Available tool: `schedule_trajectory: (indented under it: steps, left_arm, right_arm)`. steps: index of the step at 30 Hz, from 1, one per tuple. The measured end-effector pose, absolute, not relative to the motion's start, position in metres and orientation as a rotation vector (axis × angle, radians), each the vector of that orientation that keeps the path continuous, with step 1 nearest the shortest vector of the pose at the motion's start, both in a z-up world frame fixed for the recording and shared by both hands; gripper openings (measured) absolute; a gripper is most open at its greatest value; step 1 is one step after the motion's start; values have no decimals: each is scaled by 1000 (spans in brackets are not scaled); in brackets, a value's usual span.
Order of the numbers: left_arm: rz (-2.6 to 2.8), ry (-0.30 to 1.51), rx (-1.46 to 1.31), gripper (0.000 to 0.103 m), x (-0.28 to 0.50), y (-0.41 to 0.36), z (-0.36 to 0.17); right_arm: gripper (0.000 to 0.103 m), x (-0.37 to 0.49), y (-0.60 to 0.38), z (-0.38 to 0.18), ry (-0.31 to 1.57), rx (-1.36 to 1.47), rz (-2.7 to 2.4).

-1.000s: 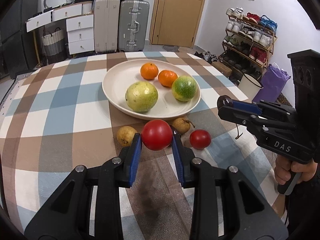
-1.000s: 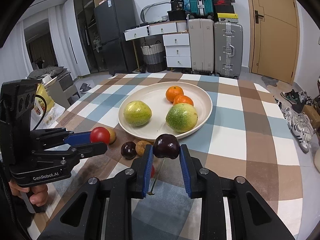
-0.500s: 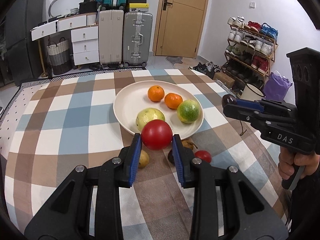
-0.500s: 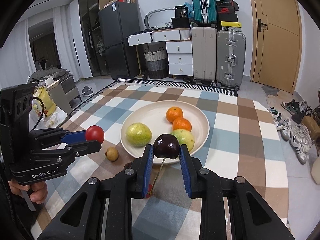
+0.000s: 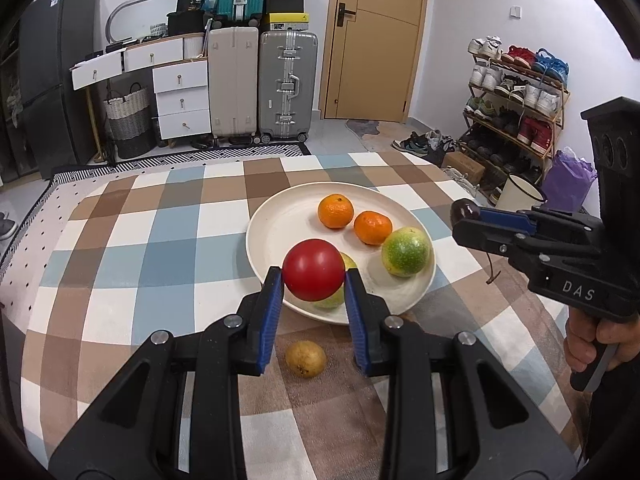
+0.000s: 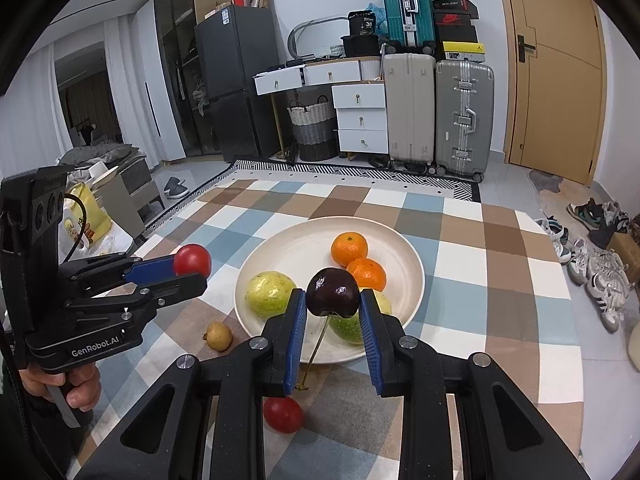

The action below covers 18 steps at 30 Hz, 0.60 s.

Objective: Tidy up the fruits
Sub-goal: 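Carry the tomato and cherry over the cream plate with both tools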

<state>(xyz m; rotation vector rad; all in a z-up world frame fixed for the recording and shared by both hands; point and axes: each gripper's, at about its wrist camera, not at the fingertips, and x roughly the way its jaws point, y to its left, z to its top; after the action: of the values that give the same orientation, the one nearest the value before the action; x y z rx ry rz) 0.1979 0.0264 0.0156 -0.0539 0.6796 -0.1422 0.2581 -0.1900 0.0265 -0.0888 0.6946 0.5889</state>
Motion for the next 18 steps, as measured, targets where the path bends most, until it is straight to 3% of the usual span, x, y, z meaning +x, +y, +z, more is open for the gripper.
schedule_trajectory:
  steps: [18]
  left_arm:
    - [-146, 746, -29, 28, 223, 18, -21]
  right_arm:
    - [27, 270, -164, -18, 770, -117, 617]
